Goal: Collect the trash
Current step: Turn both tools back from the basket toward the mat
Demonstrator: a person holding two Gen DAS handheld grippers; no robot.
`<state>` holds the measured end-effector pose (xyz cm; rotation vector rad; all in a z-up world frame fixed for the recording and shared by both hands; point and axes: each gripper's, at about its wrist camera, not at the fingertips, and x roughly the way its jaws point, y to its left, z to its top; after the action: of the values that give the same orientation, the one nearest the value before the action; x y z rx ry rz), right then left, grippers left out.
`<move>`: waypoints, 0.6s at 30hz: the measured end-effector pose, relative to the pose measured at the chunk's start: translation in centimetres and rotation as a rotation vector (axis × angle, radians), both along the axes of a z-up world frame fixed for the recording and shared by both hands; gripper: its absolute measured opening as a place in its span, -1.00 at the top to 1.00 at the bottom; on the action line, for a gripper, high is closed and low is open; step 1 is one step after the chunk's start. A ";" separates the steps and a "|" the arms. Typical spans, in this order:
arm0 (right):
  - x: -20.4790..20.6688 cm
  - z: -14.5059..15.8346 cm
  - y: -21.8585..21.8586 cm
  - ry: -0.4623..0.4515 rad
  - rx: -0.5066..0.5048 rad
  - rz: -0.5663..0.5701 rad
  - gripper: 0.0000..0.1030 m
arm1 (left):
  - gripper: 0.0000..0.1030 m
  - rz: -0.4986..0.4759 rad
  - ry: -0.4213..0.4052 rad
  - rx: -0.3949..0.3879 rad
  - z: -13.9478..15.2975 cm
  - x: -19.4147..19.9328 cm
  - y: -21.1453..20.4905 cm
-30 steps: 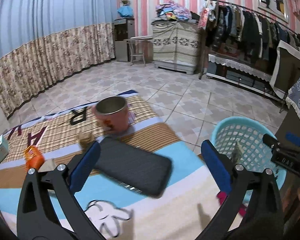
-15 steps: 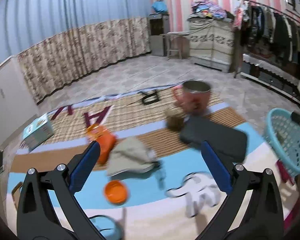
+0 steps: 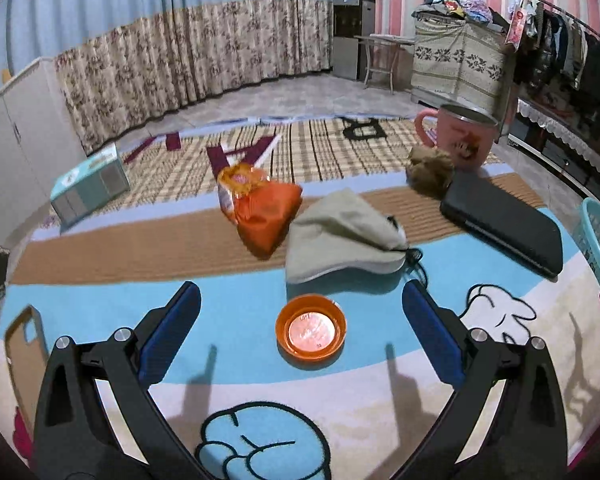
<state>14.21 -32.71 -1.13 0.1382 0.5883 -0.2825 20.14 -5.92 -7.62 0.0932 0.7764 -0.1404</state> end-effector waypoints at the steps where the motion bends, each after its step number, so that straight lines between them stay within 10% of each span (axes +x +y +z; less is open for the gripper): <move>1: 0.2 -0.1 0.4 0.009 -0.002 0.004 -0.91 | -0.89 0.007 0.018 -0.010 -0.5 0.2 0.2; 11: 1.3 -1.0 1.6 0.048 0.028 0.030 -0.91 | -0.86 0.027 0.094 -0.066 -1.7 1.1 0.9; 18: 1.6 -1.4 2.6 0.054 0.038 0.044 -0.91 | -0.45 0.011 0.129 -0.065 -2.3 1.6 0.7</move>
<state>15.80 -30.13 -2.49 0.1546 0.6498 -0.2324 21.79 -5.22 -9.92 0.0181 0.9004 -0.1626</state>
